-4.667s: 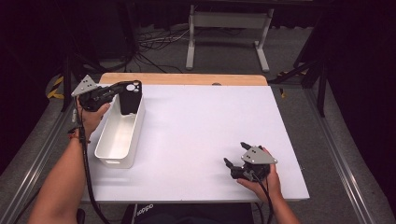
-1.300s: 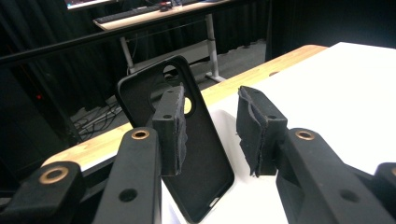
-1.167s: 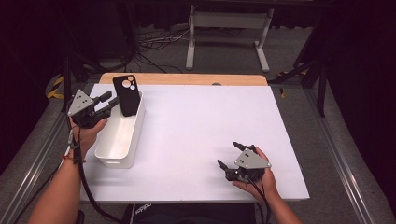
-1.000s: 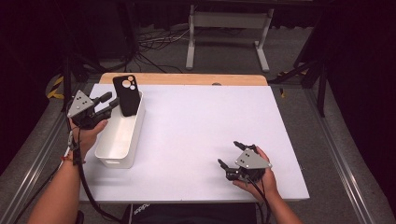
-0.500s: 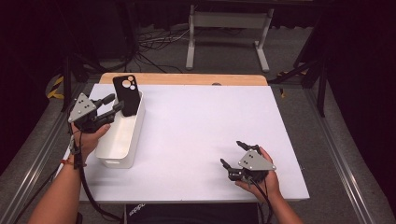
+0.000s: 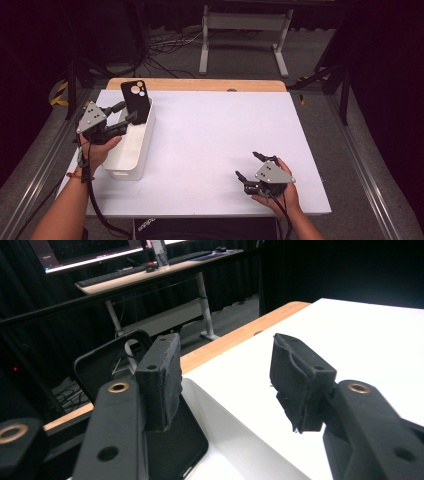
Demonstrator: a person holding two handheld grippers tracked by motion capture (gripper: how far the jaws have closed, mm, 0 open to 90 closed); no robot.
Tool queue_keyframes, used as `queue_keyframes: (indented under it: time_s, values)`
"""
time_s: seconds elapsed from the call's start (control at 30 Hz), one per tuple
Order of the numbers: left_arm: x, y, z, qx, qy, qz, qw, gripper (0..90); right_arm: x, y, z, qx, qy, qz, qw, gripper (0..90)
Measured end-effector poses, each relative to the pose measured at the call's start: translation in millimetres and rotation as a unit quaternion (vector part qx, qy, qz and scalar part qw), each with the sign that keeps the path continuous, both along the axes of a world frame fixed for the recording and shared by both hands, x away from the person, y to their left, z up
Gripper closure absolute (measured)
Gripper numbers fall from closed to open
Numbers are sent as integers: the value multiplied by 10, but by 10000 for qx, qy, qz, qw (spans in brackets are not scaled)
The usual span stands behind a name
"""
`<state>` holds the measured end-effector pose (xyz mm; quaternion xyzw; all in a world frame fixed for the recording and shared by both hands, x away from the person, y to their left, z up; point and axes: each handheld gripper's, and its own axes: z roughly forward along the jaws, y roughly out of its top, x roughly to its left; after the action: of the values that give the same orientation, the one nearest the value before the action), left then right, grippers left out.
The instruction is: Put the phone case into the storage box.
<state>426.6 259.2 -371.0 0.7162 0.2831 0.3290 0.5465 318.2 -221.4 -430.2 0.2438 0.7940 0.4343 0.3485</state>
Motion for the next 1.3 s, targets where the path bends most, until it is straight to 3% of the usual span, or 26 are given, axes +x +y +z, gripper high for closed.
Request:
queue_keyframes:
  time_s: [0.13, 0.33, 0.53, 1.0, 1.3]
  values:
    - [-15, -3, 19, 81, -45, 29, 10000, 412, -10, 13, 6, -2, -23, 31, 10000, 205]
    - [-34, 4, 32, 4, -32, 10, 10000, 353, -9, 20, 1, -9, -6, 38, 10000, 204]
    - [-47, -2, 44, 58, -29, 8, 10000, 323, -14, 13, 7, 2, -34, 16, 10000, 204]
    - [-44, -50, 46, 64, 24, 102, 9999, 80, -17, 14, 7, -2, -30, 22, 10000, 204]
    - [-66, -68, 63, 58, 11, -36, 10000, 43, -11, 6, 11, 9, -2, 19, 10000, 204]
